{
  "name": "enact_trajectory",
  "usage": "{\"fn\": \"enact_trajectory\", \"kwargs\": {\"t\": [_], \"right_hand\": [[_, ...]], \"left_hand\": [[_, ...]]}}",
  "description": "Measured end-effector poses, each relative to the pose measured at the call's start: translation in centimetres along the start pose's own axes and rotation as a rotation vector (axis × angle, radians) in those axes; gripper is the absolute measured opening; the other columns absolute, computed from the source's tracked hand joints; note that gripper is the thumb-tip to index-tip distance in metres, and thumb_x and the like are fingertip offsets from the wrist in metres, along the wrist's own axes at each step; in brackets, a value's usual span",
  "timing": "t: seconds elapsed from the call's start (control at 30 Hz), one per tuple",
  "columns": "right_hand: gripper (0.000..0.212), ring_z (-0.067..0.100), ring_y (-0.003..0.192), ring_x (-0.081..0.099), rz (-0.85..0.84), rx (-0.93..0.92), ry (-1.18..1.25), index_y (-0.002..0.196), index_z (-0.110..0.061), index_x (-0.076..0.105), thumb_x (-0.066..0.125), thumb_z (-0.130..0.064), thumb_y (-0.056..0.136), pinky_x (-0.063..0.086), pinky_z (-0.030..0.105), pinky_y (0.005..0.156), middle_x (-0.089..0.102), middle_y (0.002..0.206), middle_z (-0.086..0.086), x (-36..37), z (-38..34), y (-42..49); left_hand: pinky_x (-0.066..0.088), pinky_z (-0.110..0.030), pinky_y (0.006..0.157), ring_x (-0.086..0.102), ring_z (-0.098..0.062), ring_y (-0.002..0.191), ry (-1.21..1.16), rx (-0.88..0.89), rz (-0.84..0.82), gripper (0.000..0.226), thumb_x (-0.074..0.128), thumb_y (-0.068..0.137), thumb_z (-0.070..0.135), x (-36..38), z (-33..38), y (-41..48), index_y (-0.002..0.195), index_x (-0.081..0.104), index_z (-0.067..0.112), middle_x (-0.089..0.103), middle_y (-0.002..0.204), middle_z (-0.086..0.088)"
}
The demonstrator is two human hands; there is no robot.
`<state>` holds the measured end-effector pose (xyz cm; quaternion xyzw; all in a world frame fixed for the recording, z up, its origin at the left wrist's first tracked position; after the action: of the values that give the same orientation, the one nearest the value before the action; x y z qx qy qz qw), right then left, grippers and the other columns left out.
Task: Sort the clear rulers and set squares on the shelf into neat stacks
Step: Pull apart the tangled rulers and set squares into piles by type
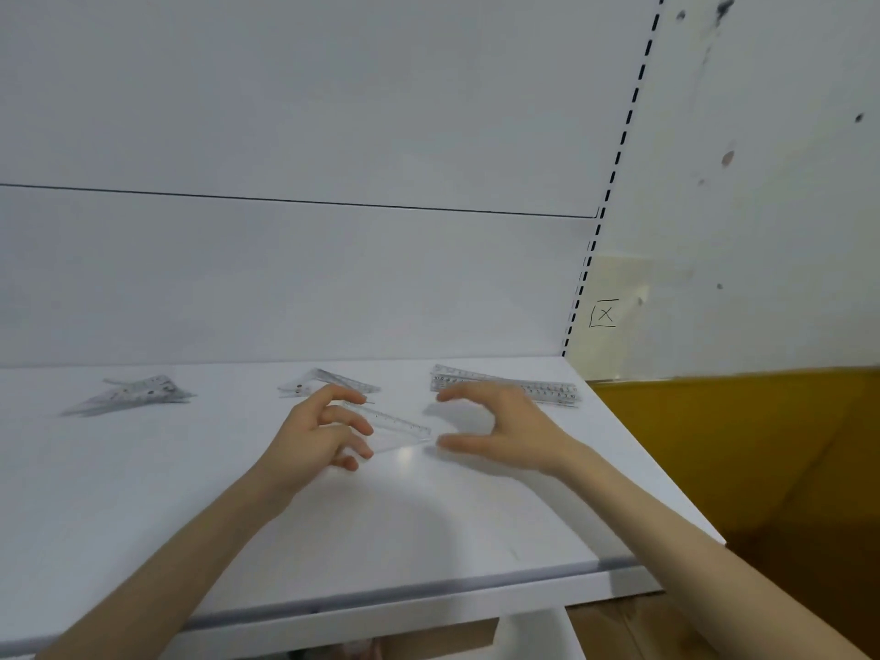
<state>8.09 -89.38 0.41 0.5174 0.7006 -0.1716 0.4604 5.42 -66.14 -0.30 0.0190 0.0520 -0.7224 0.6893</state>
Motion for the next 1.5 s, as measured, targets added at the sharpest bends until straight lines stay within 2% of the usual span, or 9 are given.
{"fn": "enact_trajectory", "kwargs": {"t": [0.1, 0.2, 0.33, 0.47, 0.7, 0.9, 1.07, 1.23, 1.5], "right_hand": [[0.071, 0.005, 0.111, 0.057, -0.078, -0.033, -0.051, 0.133, -0.029, 0.053, 0.076, -0.055, 0.072, 0.045, 0.029, 0.097, 0.062, 0.124, -0.012, 2.4, -2.8, 0.8], [0.06, 0.01, 0.103, 0.061, -0.049, -0.095, -0.171, 0.131, -0.026, 0.056, 0.073, -0.05, 0.078, 0.047, 0.033, 0.091, 0.066, 0.116, -0.01, 4.0, -4.3, 1.8], [0.042, 0.017, 0.093, 0.064, -0.046, -0.147, -0.244, 0.121, -0.022, 0.064, 0.07, -0.042, 0.084, 0.049, 0.034, 0.082, 0.07, 0.106, -0.006, 4.9, -5.6, 2.7], [0.04, 0.019, 0.098, 0.064, -0.024, -0.063, -0.229, 0.117, -0.019, 0.067, 0.073, -0.036, 0.082, 0.049, 0.034, 0.086, 0.072, 0.103, -0.003, 5.1, -5.2, 5.8], [0.04, 0.023, 0.105, 0.062, 0.044, 0.042, -0.207, 0.123, -0.031, 0.063, 0.066, -0.032, 0.083, 0.047, 0.032, 0.086, 0.071, 0.11, -0.001, 8.1, -5.3, 13.0], [0.023, 0.03, 0.095, 0.057, 0.044, -0.094, -0.348, 0.097, -0.021, 0.075, 0.059, -0.035, 0.088, 0.043, 0.035, 0.071, 0.07, 0.092, 0.008, 10.1, -5.2, 14.1], [0.035, 0.029, 0.095, 0.057, 0.12, -0.215, -0.401, 0.101, -0.019, 0.074, 0.05, -0.04, 0.088, 0.038, 0.033, 0.074, 0.07, 0.1, 0.0, 9.6, -6.0, 13.2], [0.038, 0.025, 0.107, 0.054, -0.006, -0.306, -0.472, 0.122, -0.02, 0.062, 0.053, -0.038, 0.089, 0.035, 0.03, 0.074, 0.062, 0.121, -0.003, 8.6, -10.7, 11.5], [0.044, 0.015, 0.122, 0.048, -0.103, -0.418, -0.448, 0.131, -0.03, 0.051, 0.049, -0.046, 0.09, 0.043, 0.029, 0.086, 0.055, 0.133, -0.01, 12.0, -21.6, 9.8]], "left_hand": [[0.051, -0.037, 0.061, 0.062, -0.033, 0.07, 0.0, 0.008, -0.001, 0.043, 0.059, 0.061, -0.006, -0.3, 0.0, -0.1, 0.101, 0.06, 0.009, 0.066, 0.08, -0.013], [0.048, -0.036, 0.061, 0.062, -0.033, 0.067, 0.015, 0.029, 0.005, 0.038, 0.049, 0.076, -0.019, -1.1, -0.1, -0.1, 0.103, 0.059, 0.006, 0.065, 0.08, -0.014], [0.049, -0.037, 0.059, 0.062, -0.035, 0.067, 0.07, 0.036, -0.022, 0.042, 0.055, 0.063, -0.002, -2.5, -0.1, -0.4, 0.102, 0.06, 0.011, 0.067, 0.082, -0.014], [0.05, -0.032, 0.052, 0.066, -0.024, 0.063, 0.28, 0.146, 0.098, 0.039, 0.045, 0.083, -0.011, -5.6, -0.9, -0.9, 0.104, 0.058, 0.02, 0.065, 0.088, -0.014], [0.045, -0.023, 0.05, 0.065, -0.014, 0.062, 0.507, 0.143, 0.168, 0.037, 0.047, 0.084, -0.009, -11.9, -2.8, -2.5, 0.097, 0.059, 0.023, 0.067, 0.086, -0.005], [0.046, -0.024, 0.059, 0.057, -0.017, 0.064, 0.747, 0.18, 0.246, 0.026, 0.053, 0.088, 0.008, -14.2, -2.8, -2.9, 0.087, 0.057, 0.034, 0.065, 0.079, 0.0], [0.045, -0.027, 0.072, 0.051, -0.005, 0.077, 1.141, 0.189, 0.241, 0.013, 0.047, 0.092, 0.026, -14.1, -2.0, -3.5, 0.099, 0.053, 0.035, 0.057, 0.095, 0.015], [0.03, -0.026, 0.069, 0.049, -0.011, 0.105, 1.526, 0.172, 0.261, 0.03, 0.036, 0.097, 0.03, -15.1, -1.3, -5.2, 0.124, 0.047, 0.025, 0.052, 0.115, 0.01], [0.037, -0.031, 0.069, 0.053, -0.021, 0.101, 1.587, 0.114, 0.337, 0.029, 0.036, 0.096, 0.028, -22.6, -1.7, -11.4, 0.117, 0.052, 0.017, 0.055, 0.11, -0.001]]}}
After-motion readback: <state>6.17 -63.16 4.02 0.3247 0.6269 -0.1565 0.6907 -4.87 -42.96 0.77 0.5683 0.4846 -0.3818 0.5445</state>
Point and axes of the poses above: each hand's wrist, its own y-axis towards the middle knuckle, its own x-axis out of the palm, z = x × y, the point moved 3 cm from there along y, towards the middle knuckle
